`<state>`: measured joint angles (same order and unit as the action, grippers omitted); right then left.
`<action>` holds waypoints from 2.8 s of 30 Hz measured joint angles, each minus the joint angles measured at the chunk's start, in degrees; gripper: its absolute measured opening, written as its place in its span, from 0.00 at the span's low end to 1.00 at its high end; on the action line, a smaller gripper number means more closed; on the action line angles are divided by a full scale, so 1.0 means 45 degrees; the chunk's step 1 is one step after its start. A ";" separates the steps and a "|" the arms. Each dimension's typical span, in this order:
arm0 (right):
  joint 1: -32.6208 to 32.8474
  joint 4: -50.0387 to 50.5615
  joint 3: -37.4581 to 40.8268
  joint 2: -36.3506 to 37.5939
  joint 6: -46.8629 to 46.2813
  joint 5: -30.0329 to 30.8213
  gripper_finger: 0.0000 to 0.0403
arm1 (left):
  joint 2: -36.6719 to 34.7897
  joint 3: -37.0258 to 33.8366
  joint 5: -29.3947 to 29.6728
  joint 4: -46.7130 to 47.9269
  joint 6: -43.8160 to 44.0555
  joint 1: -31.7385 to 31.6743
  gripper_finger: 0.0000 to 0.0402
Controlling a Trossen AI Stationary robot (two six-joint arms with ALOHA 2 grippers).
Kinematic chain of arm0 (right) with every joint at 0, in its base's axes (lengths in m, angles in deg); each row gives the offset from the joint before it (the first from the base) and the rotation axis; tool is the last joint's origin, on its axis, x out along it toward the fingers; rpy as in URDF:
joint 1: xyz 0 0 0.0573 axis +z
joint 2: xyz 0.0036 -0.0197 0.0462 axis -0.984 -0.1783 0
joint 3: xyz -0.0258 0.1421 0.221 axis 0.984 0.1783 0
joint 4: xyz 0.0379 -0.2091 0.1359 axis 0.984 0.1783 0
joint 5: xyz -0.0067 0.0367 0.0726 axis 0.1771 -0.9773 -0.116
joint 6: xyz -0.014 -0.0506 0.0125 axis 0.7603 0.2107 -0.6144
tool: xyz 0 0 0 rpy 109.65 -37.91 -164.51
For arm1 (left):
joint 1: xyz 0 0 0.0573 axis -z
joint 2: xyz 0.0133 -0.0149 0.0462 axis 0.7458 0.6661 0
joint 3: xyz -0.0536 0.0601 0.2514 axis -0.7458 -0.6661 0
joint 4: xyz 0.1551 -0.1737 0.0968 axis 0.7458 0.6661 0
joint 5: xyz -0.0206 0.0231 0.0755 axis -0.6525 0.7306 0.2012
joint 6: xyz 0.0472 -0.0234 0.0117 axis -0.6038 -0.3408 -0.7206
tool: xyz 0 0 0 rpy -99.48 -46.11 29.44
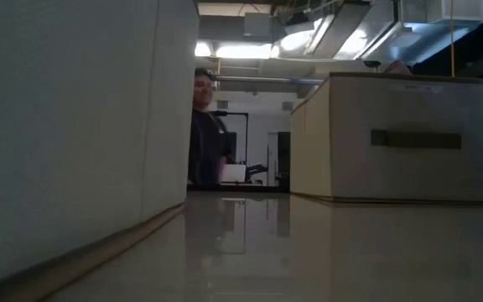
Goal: Sort clothes
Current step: Put the black striped sock into the left laundry organizer
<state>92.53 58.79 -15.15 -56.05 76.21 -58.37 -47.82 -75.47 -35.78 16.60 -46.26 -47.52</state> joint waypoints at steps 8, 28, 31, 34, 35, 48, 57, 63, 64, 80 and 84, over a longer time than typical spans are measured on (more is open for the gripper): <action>-0.0015 0.0296 0.0010 0.0000 -0.0731 -0.0098 0.07 | 0.0000 0.0005 0.0000 -0.0005 0.0000 0.0000 0.08; -0.0010 0.5506 -0.0034 0.1239 -0.0090 0.2467 0.50 | -0.0005 0.0005 0.0000 0.0005 0.0000 0.0003 0.08; 0.0000 0.6331 -0.0039 0.1296 -0.0119 0.2453 0.49 | -0.0005 0.0005 0.0000 0.0010 0.0070 0.0002 0.08; 0.0015 0.7302 -0.0027 0.1600 -0.0119 0.2436 0.49 | -0.0005 0.0000 0.0000 0.0054 0.0083 0.0000 0.08; 0.0010 0.7655 -0.0015 0.1716 -0.0117 0.2446 0.49 | 0.0000 0.0000 0.0000 0.0077 0.0078 0.0000 0.08; -0.0015 1.2107 -0.0002 0.2866 -0.1238 0.3362 0.49 | -0.0005 0.0001 0.0000 0.0112 0.0005 0.0004 0.08; -0.0015 1.1783 -0.0005 0.2866 -0.1314 0.3395 0.49 | -0.0005 0.0005 0.0004 0.0112 0.0000 0.0004 0.08; 0.0155 1.2349 -0.0437 0.3099 -0.1615 0.3327 0.49 | 0.0000 0.0091 0.0005 0.0358 0.0107 0.0004 0.08; 0.0224 1.2565 -0.0559 0.3178 -0.1703 0.3331 0.49 | 0.0030 0.0272 0.0005 0.0626 0.0259 0.0007 0.08; 0.1112 1.3367 -0.0624 0.3849 -0.2272 0.4243 0.49 | 0.4394 0.9895 0.7467 1.5268 0.4476 0.0005 0.08; 0.1103 1.3407 -0.0622 0.3837 -0.2296 0.4333 0.49 | 0.5323 1.2420 0.7910 1.9879 0.6506 0.0000 0.08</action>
<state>97.49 119.12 -17.95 -38.78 65.88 -38.87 -23.86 -19.59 -0.19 106.06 -16.98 -47.52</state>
